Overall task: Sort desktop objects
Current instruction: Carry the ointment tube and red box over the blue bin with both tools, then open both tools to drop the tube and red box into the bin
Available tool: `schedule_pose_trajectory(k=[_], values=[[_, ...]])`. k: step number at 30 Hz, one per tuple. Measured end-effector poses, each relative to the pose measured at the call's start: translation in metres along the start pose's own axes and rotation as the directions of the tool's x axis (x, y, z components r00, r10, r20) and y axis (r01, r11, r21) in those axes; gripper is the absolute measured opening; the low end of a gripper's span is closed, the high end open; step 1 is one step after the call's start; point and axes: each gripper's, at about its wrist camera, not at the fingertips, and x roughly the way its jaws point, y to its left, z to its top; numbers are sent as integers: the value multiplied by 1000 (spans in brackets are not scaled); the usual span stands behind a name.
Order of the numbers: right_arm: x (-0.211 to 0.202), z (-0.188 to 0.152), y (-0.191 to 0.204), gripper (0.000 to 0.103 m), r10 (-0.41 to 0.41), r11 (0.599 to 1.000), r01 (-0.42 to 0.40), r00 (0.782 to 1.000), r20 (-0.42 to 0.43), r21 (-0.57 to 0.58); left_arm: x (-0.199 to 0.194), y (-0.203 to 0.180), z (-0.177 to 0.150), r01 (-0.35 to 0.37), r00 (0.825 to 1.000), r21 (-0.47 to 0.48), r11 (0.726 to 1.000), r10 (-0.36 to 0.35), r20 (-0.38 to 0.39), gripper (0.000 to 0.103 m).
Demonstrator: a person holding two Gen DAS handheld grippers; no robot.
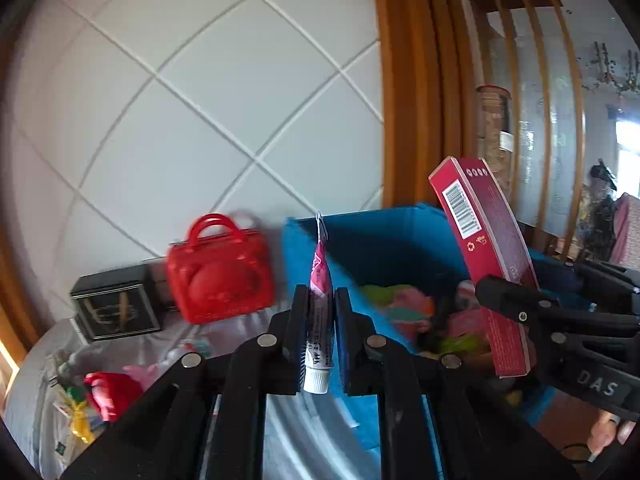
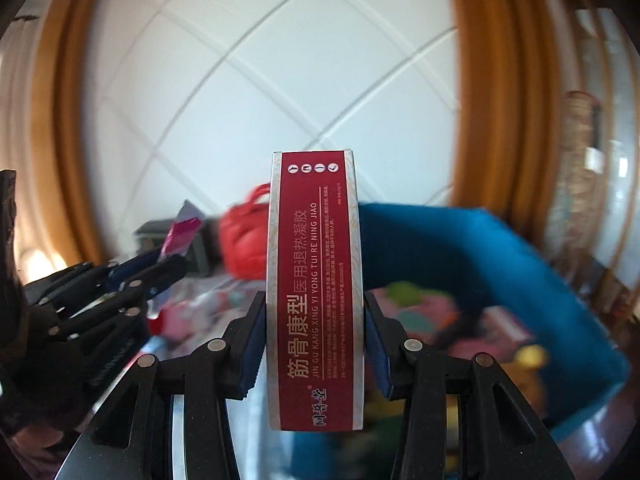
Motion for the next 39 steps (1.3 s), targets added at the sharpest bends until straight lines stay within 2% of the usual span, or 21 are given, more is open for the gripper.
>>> schedule_pose_trajectory(k=[6,9,14,18,19,22,25,29,33,34,36,37,39], values=[[14,-1,-86,44,-143,990,143,987,-76,0,45,-66,31,71,992,10,997,-70,-105,12],[28,-3,-115,44,-145,989,147,982,-125,12,79,-96,43,103,976,11,995,-99,-194,12],[59,-2,-136,44,-127,990,136,970,-207,32,131,-131,45,77,948,16,997,-68,-310,12],[81,-4,-154,44,-90,993,110,952,-293,52,163,-146,41,89,916,9,996,-78,-394,12],[87,-5,-156,44,-92,992,113,942,-323,49,168,-148,38,93,909,3,996,-84,-409,12],[102,-11,-166,44,-99,991,126,918,-383,47,181,-156,31,111,891,-2,994,-100,-442,12],[112,-17,-179,44,-106,988,141,904,-415,54,186,-160,25,111,883,15,994,-92,-461,12],[119,-24,-190,44,-75,990,119,902,-425,77,189,-160,23,100,880,15,995,-81,-467,12],[120,-26,-193,46,-78,990,122,902,-424,76,191,-159,22,99,876,9,995,-83,-475,13],[120,-26,-193,48,-88,989,130,903,-420,71,192,-160,22,98,876,12,995,-80,-476,14],[118,-25,-192,60,-98,989,136,906,-413,65,192,-159,22,98,870,8,995,-82,-487,24],[116,-25,-191,61,-101,988,138,907,-409,63,192,-157,21,100,870,-7,995,-91,-484,33],[112,-24,-189,64,-113,988,144,910,-400,50,188,-155,22,99,882,-16,995,-95,-462,44]])
